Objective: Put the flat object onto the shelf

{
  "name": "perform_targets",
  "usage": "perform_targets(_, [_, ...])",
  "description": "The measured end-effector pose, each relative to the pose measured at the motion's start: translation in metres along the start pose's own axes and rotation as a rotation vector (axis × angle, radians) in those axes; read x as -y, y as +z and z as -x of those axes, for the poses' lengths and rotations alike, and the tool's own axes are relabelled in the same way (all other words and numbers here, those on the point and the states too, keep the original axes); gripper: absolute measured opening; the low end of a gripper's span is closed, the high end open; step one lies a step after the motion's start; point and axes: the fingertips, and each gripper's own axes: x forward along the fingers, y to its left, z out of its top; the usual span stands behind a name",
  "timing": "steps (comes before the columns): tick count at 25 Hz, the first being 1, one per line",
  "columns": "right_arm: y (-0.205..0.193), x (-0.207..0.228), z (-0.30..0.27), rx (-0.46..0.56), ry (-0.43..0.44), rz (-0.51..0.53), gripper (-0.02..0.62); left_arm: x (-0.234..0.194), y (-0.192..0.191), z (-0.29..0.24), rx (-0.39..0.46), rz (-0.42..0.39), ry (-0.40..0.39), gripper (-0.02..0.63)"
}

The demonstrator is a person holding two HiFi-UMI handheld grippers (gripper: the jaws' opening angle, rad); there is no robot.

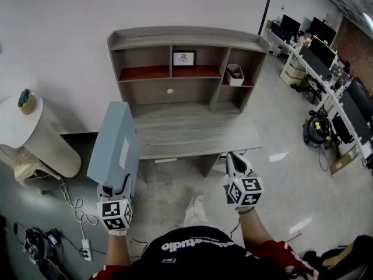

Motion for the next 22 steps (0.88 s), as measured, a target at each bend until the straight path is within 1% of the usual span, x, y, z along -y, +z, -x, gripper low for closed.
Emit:
perform_targets(10, [-0.0027,0.0024,0.0032,-0.001,0.001,0.007,0.000,0.0085,0.0015,-0.0013,0.003,0.007,-0.009,0.272])
perform_targets(15, [-0.0013,0.0057,0.0036,0.023,0.001,-0.012,0.000,0.0087,0.0008,-0.0045,0.000,0.012,-0.010,0.272])
perform_targets(22, [-0.0063,0.0031,-0.0019,0.003,0.014,-0.023,0.000,0.0090,0.0014,-0.0068,0.003,0.002,-0.002,0.270])
